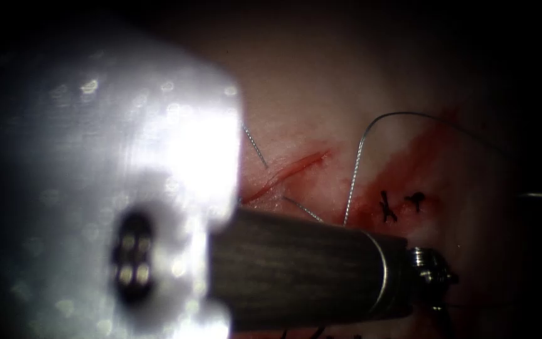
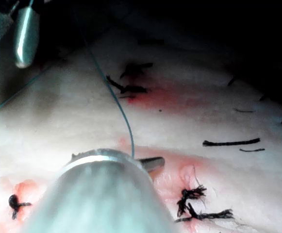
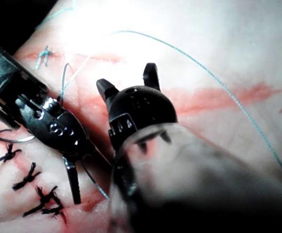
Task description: Wound Closure
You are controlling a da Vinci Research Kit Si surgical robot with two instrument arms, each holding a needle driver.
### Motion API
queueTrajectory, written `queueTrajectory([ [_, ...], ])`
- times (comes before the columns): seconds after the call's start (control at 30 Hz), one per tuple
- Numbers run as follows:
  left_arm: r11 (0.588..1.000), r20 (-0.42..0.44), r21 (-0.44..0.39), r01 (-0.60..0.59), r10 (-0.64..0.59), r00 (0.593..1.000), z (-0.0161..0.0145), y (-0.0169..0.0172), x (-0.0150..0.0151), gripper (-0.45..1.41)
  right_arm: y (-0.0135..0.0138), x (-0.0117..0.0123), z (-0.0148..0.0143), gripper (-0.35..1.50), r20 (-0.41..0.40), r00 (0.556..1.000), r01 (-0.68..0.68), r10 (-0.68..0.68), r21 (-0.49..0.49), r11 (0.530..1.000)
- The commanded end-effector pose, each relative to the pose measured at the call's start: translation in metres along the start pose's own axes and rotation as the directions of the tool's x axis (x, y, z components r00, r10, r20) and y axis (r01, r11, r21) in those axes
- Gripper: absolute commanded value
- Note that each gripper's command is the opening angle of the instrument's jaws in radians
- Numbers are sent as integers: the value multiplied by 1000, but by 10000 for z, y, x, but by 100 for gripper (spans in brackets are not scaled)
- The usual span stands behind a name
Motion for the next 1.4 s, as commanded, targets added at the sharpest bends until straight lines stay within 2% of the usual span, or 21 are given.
queueTrajectory([
  [0.03, 1000, 5, -4, -1, 1, 1000, 9, -2, -1, 59, -3, 0, 8, 138, -1, 1000, 0, 0, 2, 1000],
  [0.07, 1000, 10, -11, -2, 2, 1000, 12, -1, -3, 56, -3, 0, 8, 138, -1, 1000, 0, 0, 2, 1000],
  [0.1, 1000, 12, -13, -4, 4, 1000, 14, 0, -4, 44, -3, 0, 8, 138, -1, 1000, 0, 0, 2, 1000],
  [0.17, 1000, 18, -26, -6, 6, 1000, 17, 1, -5, -5, -3, 0, 8, 138, -1, 1000, 0, 0, 2, 1000],
  [0.2, 1000, 19, -26, -6, 7, 1000, 17, 1, -5, -35, -3, 0, 8, 138, -1, 1000, 0, 0, 1, 1000],
  [0.23, 1000, 19, -27, -12, 13, 1000, 17, 2, -4, -45, -3, 0, 8, 138, -1, 1000, 0, 0, 1, 1000],
  [0.43, 993, 18, -67, 92, -91, 996, 2, 0, 5, -45, -3, 0, 8, 136, -1, 1000, -6, 6, 1, 1000],
  [0.67, 987, -55, 39, 158, -156, 986, -28, -18, 15, -45, -4, -1, 9, 136, -1, 1000, -11, 11, 1, 1000],
  [0.77, 975, -105, 100, 197, -187, 977, -57, -34, 19, -45, -4, -1, 9, 136, -1, 1000, -11, 11, 1, 1000],
  [0.87, 967, -126, 117, 225, -210, 969, -74, -41, 16, -45, -5, -1, 8, 136, -1, 1000, -11, 11, 1, 1000],
  [1.03, 954, -148, 143, 264, -243, 959, -84, -45, 9, -45, -5, 0, 8, 136, -1, 1000, -11, 11, 1, 1000],
  [1.13, 952, -175, 129, 276, -252, 952, -93, -42, 8, -45, -5, 0, 8, 136, -1, 1000, -12, 12, 1, 1000],
  [1.23, 949, -231, 92, 300, -273, 934, -115, -42, 9, -45, -6, 1, 7, 136, -1, 1000, -13, 13, 1, 1000],
  [1.37, 928, -289, 111, 356, -313, 905, -143, -45, 5, -45, -10, 4, 5, 136, -2, 1000, -17, 17, 1, 1000],
  [1.4, 916, -330, 117, 384, -329, 885, -155, -48, -2, -45, -13, 7, 4, 136, -9, 1000, -21, 21, 2, 1000],
])
